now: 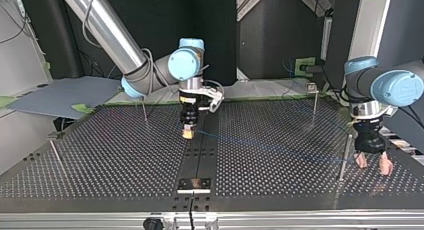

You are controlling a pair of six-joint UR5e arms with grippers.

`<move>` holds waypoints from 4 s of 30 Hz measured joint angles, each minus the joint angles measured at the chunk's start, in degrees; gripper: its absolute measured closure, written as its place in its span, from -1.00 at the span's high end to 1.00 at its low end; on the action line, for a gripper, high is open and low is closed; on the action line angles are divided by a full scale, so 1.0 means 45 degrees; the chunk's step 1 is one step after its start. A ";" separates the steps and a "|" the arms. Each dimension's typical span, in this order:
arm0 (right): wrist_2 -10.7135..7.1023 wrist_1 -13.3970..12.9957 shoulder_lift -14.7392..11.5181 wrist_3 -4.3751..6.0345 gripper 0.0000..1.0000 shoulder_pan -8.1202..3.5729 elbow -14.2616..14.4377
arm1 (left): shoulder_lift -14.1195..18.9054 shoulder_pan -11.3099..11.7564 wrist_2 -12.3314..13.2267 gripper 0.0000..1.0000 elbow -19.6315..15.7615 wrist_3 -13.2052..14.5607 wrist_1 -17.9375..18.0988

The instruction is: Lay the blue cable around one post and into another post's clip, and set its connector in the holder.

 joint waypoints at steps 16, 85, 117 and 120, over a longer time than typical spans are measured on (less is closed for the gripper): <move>0.1616 -0.2135 0.0049 0.0162 -0.98 -0.0318 0.2139 | 0.0000 -0.0142 0.0079 1.00 0.0001 -0.0084 -0.0021; -0.2237 -1.1142 0.2634 -0.0310 -0.98 -0.6344 1.1082 | 0.0000 -0.0503 -0.0177 1.00 0.0004 0.0365 -0.0048; -0.6196 -0.9570 0.1109 -0.0122 -0.98 -0.8574 1.0233 | 0.0000 -0.0499 -0.0177 1.00 0.0000 0.0375 -0.0045; -0.6473 -0.9603 0.1184 -0.0187 -0.98 -0.8505 1.0242 | 0.0000 -0.0500 -0.0177 1.00 0.0000 0.0379 -0.0051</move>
